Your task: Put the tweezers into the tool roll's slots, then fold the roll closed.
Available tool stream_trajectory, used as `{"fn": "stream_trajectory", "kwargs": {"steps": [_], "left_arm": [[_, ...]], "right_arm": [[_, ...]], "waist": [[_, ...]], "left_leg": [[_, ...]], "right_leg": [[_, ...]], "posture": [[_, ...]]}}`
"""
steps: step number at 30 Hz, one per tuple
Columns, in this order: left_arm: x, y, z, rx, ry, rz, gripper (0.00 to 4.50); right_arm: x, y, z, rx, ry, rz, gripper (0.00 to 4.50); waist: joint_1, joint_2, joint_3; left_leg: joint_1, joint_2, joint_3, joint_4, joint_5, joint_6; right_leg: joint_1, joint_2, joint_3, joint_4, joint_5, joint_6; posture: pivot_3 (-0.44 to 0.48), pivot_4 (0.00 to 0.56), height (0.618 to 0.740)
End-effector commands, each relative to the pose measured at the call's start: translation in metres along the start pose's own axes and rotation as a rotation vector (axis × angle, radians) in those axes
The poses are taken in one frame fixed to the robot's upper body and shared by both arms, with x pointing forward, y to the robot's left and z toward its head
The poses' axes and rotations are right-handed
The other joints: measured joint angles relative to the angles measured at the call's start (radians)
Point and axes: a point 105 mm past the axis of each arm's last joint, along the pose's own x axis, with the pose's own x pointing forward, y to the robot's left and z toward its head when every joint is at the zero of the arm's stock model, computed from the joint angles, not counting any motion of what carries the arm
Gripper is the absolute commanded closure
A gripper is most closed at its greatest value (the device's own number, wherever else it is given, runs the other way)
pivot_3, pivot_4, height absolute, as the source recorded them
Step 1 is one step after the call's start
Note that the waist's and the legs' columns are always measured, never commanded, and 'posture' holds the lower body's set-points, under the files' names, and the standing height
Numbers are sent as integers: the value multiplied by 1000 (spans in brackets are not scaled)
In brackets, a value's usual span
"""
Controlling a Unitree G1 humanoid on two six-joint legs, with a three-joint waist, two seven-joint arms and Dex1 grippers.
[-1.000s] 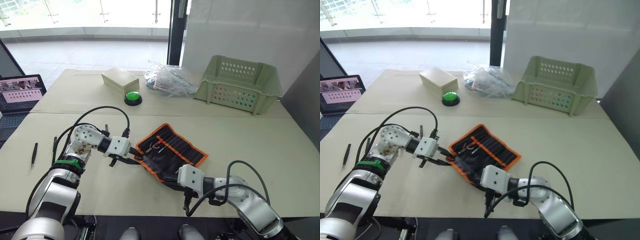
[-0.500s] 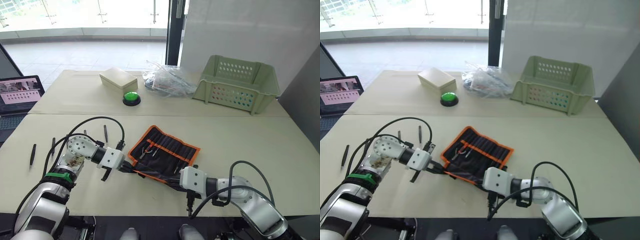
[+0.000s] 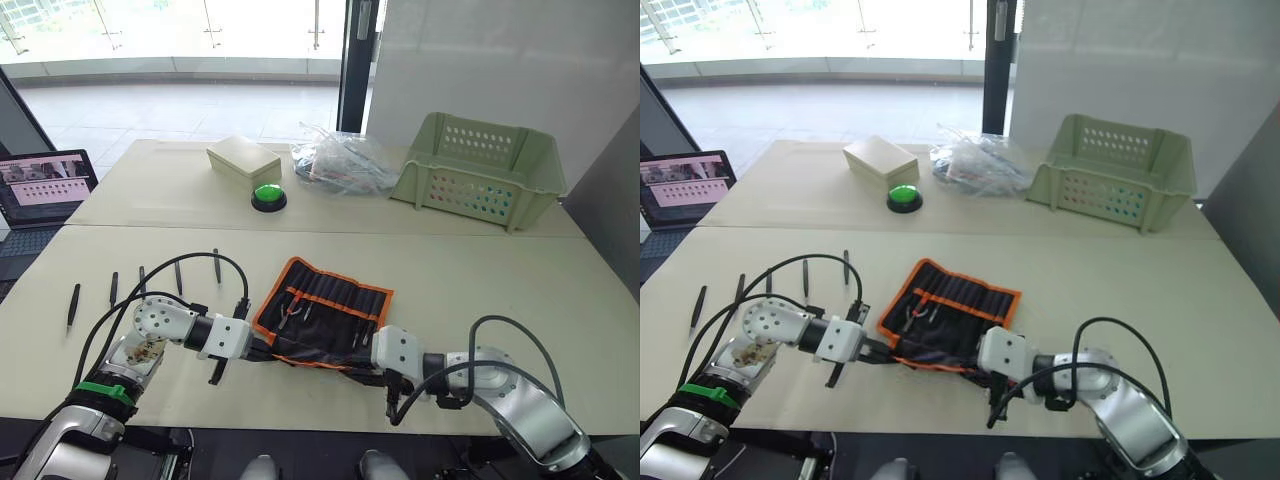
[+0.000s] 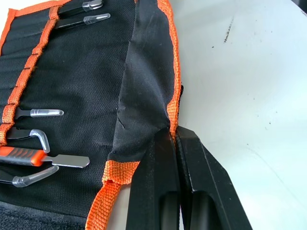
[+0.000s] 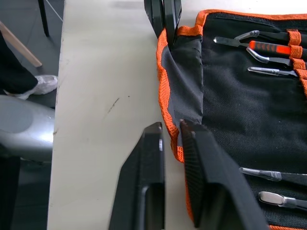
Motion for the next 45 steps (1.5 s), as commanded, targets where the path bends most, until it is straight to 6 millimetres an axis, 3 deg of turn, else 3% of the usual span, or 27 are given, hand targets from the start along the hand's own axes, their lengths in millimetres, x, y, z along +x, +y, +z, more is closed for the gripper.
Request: {"fn": "stream_trajectory", "kwargs": {"steps": [1, 4, 8, 11, 12, 15, 20, 23, 26, 34, 39, 41, 45], "left_arm": [[-15, 12, -15, 43, 87, 43, 4500], [-24, 21, -21, 93, 113, 60, 4500], [-31, 27, -26, 143, 138, 60, 4500], [-35, 32, -28, 195, 155, 61, 4500], [-35, 35, -28, 221, 161, 65, 4500], [-35, 39, -28, 253, 165, 72, 4500], [-35, 44, -27, 262, 158, 89, 4500], [-35, 44, -28, 264, 158, 89, 4500], [-36, 46, -27, 256, 155, 97, 4500], [-42, 50, -27, 195, 135, 150, 4500], [-53, 51, -24, 59, 68, 200, 2956], [-64, 49, -26, -70, 51, 229, 2312], [-77, 45, -4, -293, -104, 279, 955]], "right_arm": [[-2, -3, 19, -23, -66, -3, 2270], [3, 1, 27, 6, -103, 20, 1281], [10, -3, 51, 101, -243, 17, 1281], [23, -16, 53, 106, -269, -22, 1281], [31, -23, 54, 118, -289, -52, 1800], [48, -29, 51, 145, -309, -82, 2753], [64, -24, 31, 130, -263, -83, 4438], [73, -21, 16, 171, -215, -89, 4438], [79, -17, -11, 203, -93, -101, 4438], [86, -14, -30, 240, -21, -98, 4438], [89, -14, -31, 243, -8, -92, 4500], [88, -15, -34, 242, 2, -89, 4500], [88, -14, -37, 238, 17, -72, 4500]], "waist": [[-1, 0, 0], [-3, 0, 0], [-12, 0, 0], [-11, 0, 0], [-10, 0, 0], [-10, 0, 0], [-6, 0, 0], [-8, 0, 0], [-8, 0, 0], [-10, 0, 0], [-22, 0, 0], [-30, 0, 0], [-35, 0, 0]], "left_leg": [[0, 0, 0, 0, 0, 0], [0, 0, 0, 0, 0, 0], [0, 0, 0, 0, 0, 0], [1, 0, 0, 0, 0, 0], [1, 0, 0, 0, 0, 0], [0, 0, -1, 0, 0, 0], [0, -1, -1, 0, 0, 0], [0, -1, -1, 0, 0, 0], [0, 0, -1, 0, 0, 0], [2, 0, -1, 0, 0, 0], [2, 0, -1, 0, 0, 0], [3, 0, -1, 0, 0, 0], [3, 1, -1, 0, 0, 0]], "right_leg": [[0, 0, 0, 0, 0, 0], [0, 0, -1, 1, 0, 0], [-1, 1, 0, 2, 0, 0], [-2, 1, 0, 5, 0, 0], [-2, 1, -1, 5, 0, 0], [-2, 1, -1, 5, 0, 0], [-3, 0, -1, 6, 0, 0], [-3, 0, -1, 6, 0, 0], [-3, 0, -1, 7, 0, 0], [-2, 0, -1, 7, 0, 0], [-2, 0, -1, 9, 0, 0], [-2, 0, -1, 10, 0, 0], [-3, 1, -2, 12, -1, 0]], "posture": [[0, 150, 713], [0, 150, 713], [0, 150, 713], [0, 150, 713], [0, 150, 713], [0, 150, 713], [0, 150, 713], [0, 150, 713], [0, 150, 713], [0, 150, 713], [0, 150, 713], [0, 150, 713], [0, 150, 713]]}}
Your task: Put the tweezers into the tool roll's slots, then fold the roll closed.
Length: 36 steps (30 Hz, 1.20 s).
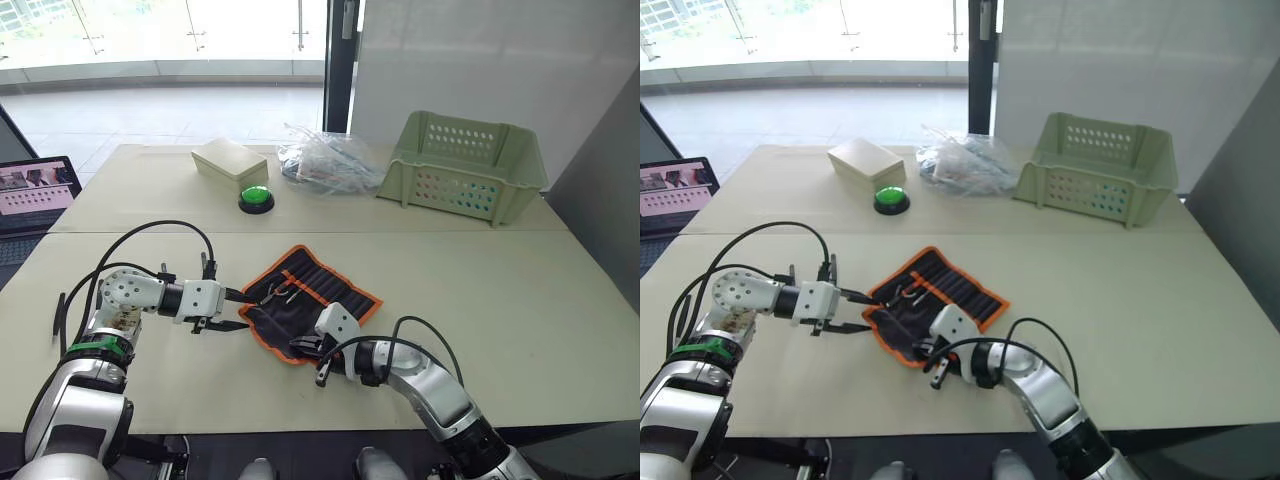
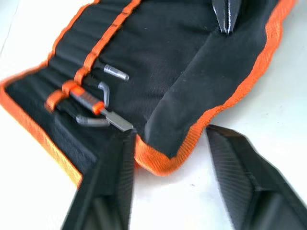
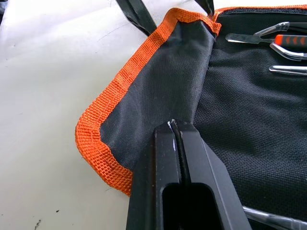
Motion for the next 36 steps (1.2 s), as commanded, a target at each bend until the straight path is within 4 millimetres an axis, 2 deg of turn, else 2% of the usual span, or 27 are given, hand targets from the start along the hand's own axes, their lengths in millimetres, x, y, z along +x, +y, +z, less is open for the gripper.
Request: {"fn": "stream_trajectory", "kwargs": {"steps": [1, 3, 6, 10, 13, 17, 22, 25, 26, 29, 31, 36], "left_arm": [[-16, 8, 33, -160, -161, 68, 666], [-18, 9, 47, -239, -233, 99, 13], [-10, 14, 64, -384, -353, 174, 653], [16, 11, 65, -484, -367, 267, 2019], [33, 2, 49, -508, -295, 335, 3002], [40, -12, 24, -522, -180, 392, 4362], [43, -22, 9, -529, -123, 402, 4463], [51, -23, -12, -507, -22, 455, 4463], [54, -26, -13, -498, -20, 436, 4463], [54, -32, -10, -491, -41, 399, 4463], [52, -30, -9, -479, -47, 400, 4463], [50, -28, -9, -469, -54, 401, 4463]], "right_arm": [[-4, -1, -29, 32, 112, -4, 4500], [-4, -1, -30, 28, 119, 2, 4500], [-4, 1, -29, 25, 118, 20, 4500], [-4, 2, -26, 21, 112, 27, 4500], [-4, 2, -24, 17, 108, 32, 4500], [-5, 3, -21, 12, 105, 40, 4500], [-7, 2, -20, 9, 106, 41, 4500], [-5, 3, 3, -60, 47, 76, 4500], [-3, 0, 18, -56, -1, 72, 4500], [6, -8, 46, -66, -81, 47, 4500], [13, -14, 49, -96, -86, 22, 4500], [31, -19, 34, -107, -21, -1, 4500]], "waist": [[1, 0, 0], [6, 0, 0], [9, 0, 0], [7, 0, 0], [5, 0, 0], [7, 0, 0], [14, 0, 0], [18, 0, 0], [20, 0, 0], [22, 0, 0], [22, 0, -1], [25, 0, -1]], "left_leg": [[0, 0, 0, 0, 0, 0], [0, 0, 0, 0, 0, 0], [1, 0, -1, 0, 0, 0], [2, 0, 0, 0, 0, 0], [2, 0, 0, 0, 0, 0], [2, 0, 0, 0, 0, 0], [1, 0, 0, 0, 0, 0], [2, 0, 0, 0, 0, 0], [2, 0, 0, 0, 0, 0], [2, 0, 0, 0, 0, 0], [2, 0, 0, 0, 0, 0], [2, 0, 0, 0, 0, 0]], "right_leg": [[0, 0, 0, 0, 0, 0], [1, 0, -1, 0, 0, 0], [2, -1, -1, 0, 0, 0], [3, -1, -1, -1, 0, 0], [2, -1, -1, 0, 0, 0], [2, -1, -1, -1, 0, 0], [2, -1, -1, -2, 0, 0], [3, -1, 0, -3, 0, 0], [3, -1, -1, -3, 0, 0], [3, -1, 0, -3, 0, 0], [2, -1, 0, -2, 0, 0], [2, -1, -1, -2, 0, 0]], "posture": [[0, 150, 713], [0, 150, 713], [0, 150, 713], [0, 150, 713], [0, 150, 713], [0, 150, 713], [0, 150, 713], [0, 150, 713], [0, 150, 713], [0, 150, 713], [0, 150, 713], [0, 150, 713]]}}
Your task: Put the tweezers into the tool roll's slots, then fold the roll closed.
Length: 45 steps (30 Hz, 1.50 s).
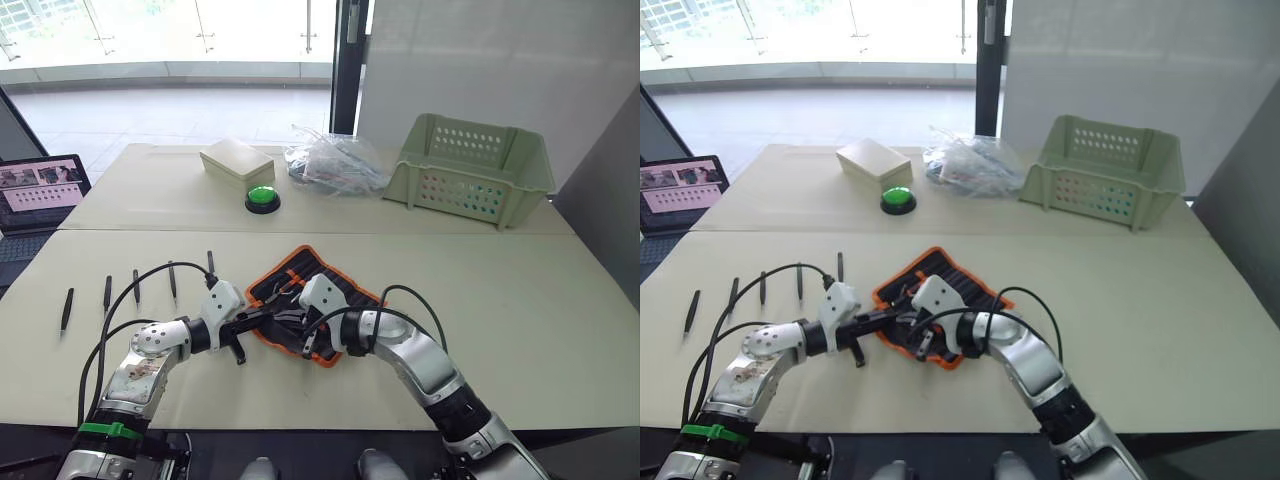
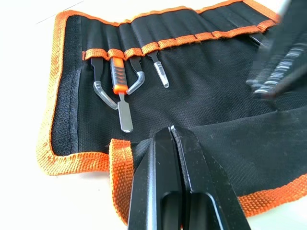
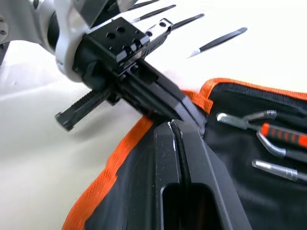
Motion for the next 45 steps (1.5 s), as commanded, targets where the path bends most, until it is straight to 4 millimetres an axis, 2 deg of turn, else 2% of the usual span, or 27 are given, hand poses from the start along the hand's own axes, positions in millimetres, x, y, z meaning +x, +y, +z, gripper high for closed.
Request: {"fn": "stream_trajectory", "kwargs": {"steps": [1, 5, 13, 17, 21, 25, 28, 31, 33, 35, 38, 41, 45], "left_arm": [[-3, 0, -14, -11, 55, 3, 4463], [-2, 5, -15, 22, 65, 14, 4463], [-1, 8, -19, 43, 77, 20, 4463], [-1, 7, -20, 47, 78, 12, 4463], [-2, 7, -21, 51, 83, 8, 4463], [-3, 9, -20, 50, 78, 9, 4463], [-5, 13, -13, 49, 44, 23, 4463], [-10, 17, 3, 50, -29, 27, 4463], [-16, 18, 18, 44, -105, 15, 4463], [-31, 22, 33, 10, -204, 12, 4463], [-57, 31, 39, -36, -258, 53, 4463], [-85, 40, 41, -69, -266, 132, 4463], [-131, 50, 31, -80, -217, 305, 4463]], "right_arm": [[6, -3, -7, -16, 22, -17, 4500], [7, 1, -33, -23, 130, -14, 4500], [-28, 31, -45, 31, 164, 84, 4500], [-45, 38, -52, 70, 200, 74, 4500], [-54, 40, -53, 81, 211, 72, 4500], [-54, 41, -51, 74, 214, 73, 4500], [-52, 37, -46, 72, 181, 57, 4500], [-53, 34, -33, 62, 112, 57, 4500], [-57, 30, -21, 66, 57, 53, 4500], [-65, 24, -5, 79, -22, 50, 4500], [-82, 10, 12, 84, -101, 16, 4500], [-102, -7, 16, 72, -115, -68, 4500], [-137, -34, 6, 71, -100, -239, 4500]], "waist": [[1, 0, 0], [1, 1, 0], [3, 2, -2], [4, 3, -2], [3, 3, -2], [3, 3, -2], [2, 3, -2], [1, 3, -2], [1, 2, -1], [2, 2, -1], [2, 2, -1], [1, 2, -1], [3, 2, -1]], "left_leg": [[0, 0, 0, 0, 0, 0], [0, 0, 0, 0, 0, 0], [2, 0, 0, 0, 0, 0], [3, 0, 0, 0, 0, 0], [6, 0, 0, 0, 0, 0], [12, 1, 0, -3, 0, 0], [12, 1, 0, -3, 0, 0], [12, 2, 0, -3, 0, 0], [11, 2, 0, -3, 0, 0], [8, 2, 0, -3, 0, 0], [0, 2, -1, -3, 0, 0], [-5, 2, -1, -3, 0, 0], [-5, 2, -1, -3, 0, 0]], "right_leg": [[0, 0, 0, 0, 0, 0], [0, 0, 0, 0, 0, 0], [2, 0, 0, 0, 0, 0], [4, 0, 0, -1, 0, 0], [8, 0, 0, -5, 0, 0], [15, 1, -1, -10, -1, 1], [15, 1, -1, -11, -1, 1], [14, 1, -1, -11, -1, 1], [14, 1, -1, -11, -1, 0], [11, 1, -1, -11, -1, 0], [5, 0, -1, -11, 0, 0], [-1, 0, -1, -10, 0, 0], [-1, 0, -1, -11, 0, 0]], "posture": [[0, 150, 713], [0, 150, 713], [0, 150, 713], [0, 150, 713], [0, 150, 713], [0, 150, 713], [0, 150, 713], [0, 150, 713], [0, 150, 713], [0, 150, 713], [0, 150, 713], [0, 150, 713], [0, 150, 713]]}}
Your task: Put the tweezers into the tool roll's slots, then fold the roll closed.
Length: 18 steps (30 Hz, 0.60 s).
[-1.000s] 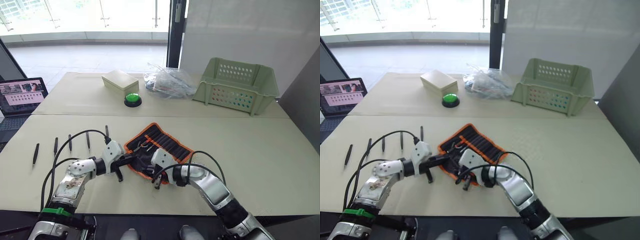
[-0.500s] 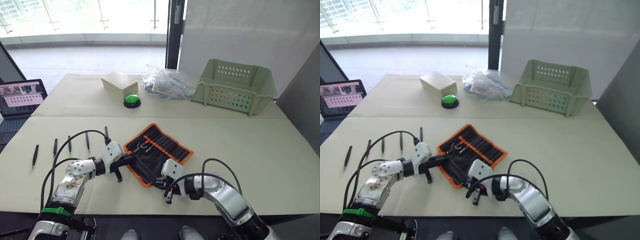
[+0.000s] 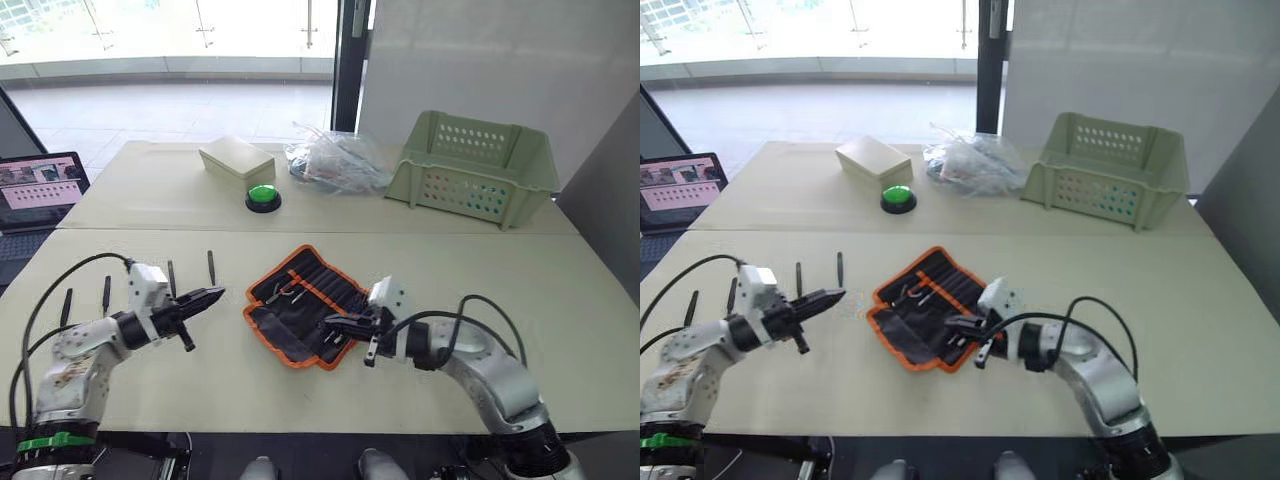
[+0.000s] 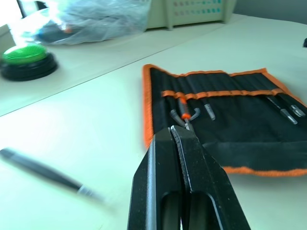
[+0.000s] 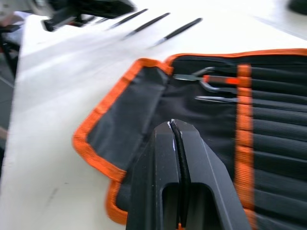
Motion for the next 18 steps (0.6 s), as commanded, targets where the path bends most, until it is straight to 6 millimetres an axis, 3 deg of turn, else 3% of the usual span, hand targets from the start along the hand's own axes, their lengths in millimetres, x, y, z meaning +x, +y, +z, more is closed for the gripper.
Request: {"fn": "stream_trajectory", "kwargs": {"steps": [1, 4, 8, 12, 15, 18], "left_arm": [[-45, 22, 14, 52, 0, 194, 4463], [-134, 37, -7, 59, 138, 482, 3626], [-187, 36, -16, 41, 193, 632, 2329], [-216, 39, -18, 19, 201, 717, 1020], [-226, 38, -21, 5, 201, 749, 44], [-227, 36, -24, -3, 194, 756, 15]], "right_arm": [[-34, -30, 4, -42, -34, -175, 4500], [-109, -70, -31, -38, 32, -461, 3649], [-162, -76, -52, -11, 26, -612, 2295], [-187, -75, -61, 21, -4, -695, 909], [-195, -73, -66, 41, -25, -731, 8], [-194, -73, -68, 45, -33, -732, 0]], "waist": [[0, 0, 0], [-1, -1, 0], [6, -2, 1], [5, -1, 3], [0, -3, 3], [-4, -3, 3]], "left_leg": [[0, 0, 0, 0, 0, 0], [0, 0, 1, 0, 0, 0], [0, 0, 3, 0, -3, 4], [6, 0, 3, 0, -2, 4], [16, 2, 4, 0, -2, 4], [17, 2, 5, -1, -3, 4]], "right_leg": [[0, 0, 0, 0, 0, 0], [0, 0, 0, -1, 0, 0], [0, -1, 1, -3, -1, -1], [6, 0, 1, -1, -3, -2], [16, 1, 1, -2, -11, 4], [16, 1, 2, -1, -11, 3]], "posture": [[0, 150, 713], [0, 150, 713], [0, 150, 713], [0, 150, 713], [0, 150, 713], [0, 150, 713]]}}
